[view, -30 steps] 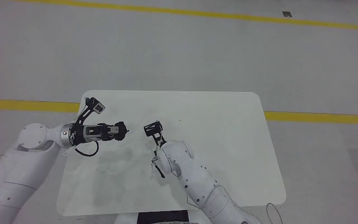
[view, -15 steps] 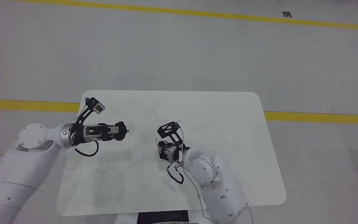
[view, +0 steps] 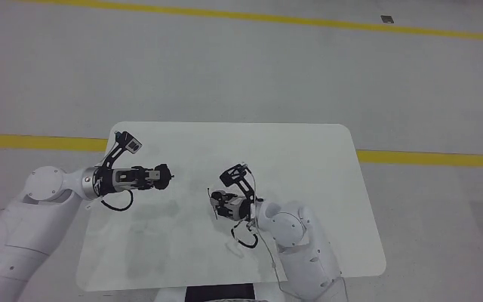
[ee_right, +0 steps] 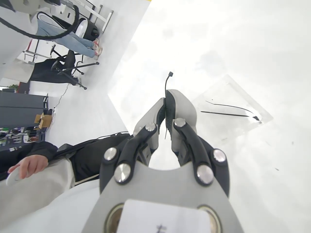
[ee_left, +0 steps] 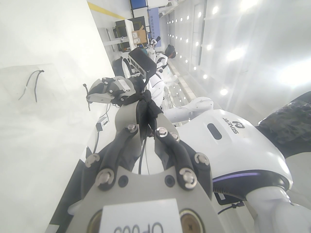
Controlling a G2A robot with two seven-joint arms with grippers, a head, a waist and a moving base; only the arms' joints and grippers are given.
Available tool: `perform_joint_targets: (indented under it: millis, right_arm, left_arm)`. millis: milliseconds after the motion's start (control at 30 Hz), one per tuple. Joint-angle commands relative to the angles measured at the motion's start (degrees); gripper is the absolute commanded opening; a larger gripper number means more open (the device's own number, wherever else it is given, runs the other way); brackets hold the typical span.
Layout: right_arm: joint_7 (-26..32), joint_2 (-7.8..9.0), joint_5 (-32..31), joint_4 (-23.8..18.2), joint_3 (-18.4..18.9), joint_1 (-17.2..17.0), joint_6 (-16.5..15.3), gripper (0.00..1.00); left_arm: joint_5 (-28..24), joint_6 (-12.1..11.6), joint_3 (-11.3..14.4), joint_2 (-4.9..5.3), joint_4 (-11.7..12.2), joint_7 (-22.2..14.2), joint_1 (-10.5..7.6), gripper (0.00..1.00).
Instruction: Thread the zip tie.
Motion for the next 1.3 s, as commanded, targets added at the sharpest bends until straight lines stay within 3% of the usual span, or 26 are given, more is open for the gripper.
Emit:
perform_joint_targets:
  millis: [0, 200, 500, 867, 1033, 1267]
  right_arm:
    - [-3.6, -0.01, 2.1, 0.7, -0.8, -0.2, -0.7, 0.00]
    - [-17.0, 0.26, 2.3, -2.4, -2.1, -2.0, -3.2, 0.00]
    - [-39.5, 0.64, -3.9, -4.8, -6.1, -6.3, -2.8, 0.00]
    - [-41.0, 0.67, -4.6, -5.0, -6.5, -6.5, -2.7, 0.00]
    - [-47.6, 0.84, -8.5, -6.5, -7.5, -6.8, -0.7, 0.00]
    - [-56.1, 1.00, -16.7, -6.3, -10.2, -8.1, 4.1, 0.00]
  left_arm:
    - [0.0, 0.0, 0.0, 0.00, 0.0, 0.0, 0.00, 0.00]
    - [0.0, 0.0, 0.0, 0.00, 0.0, 0.0, 0.00, 0.00]
    - [0.0, 0.0, 0.0, 0.00, 0.0, 0.0, 0.00, 0.00]
    - [0.0, 0.1, 0.1, -0.02, 0.0, 0.4, 0.08, 0.00]
    - [-0.8, 0.0, 3.0, -0.63, -0.8, 4.0, 1.57, 0.00]
    - [-0.1, 0.0, 6.3, -1.84, 1.1, 7.2, -0.51, 0.00]
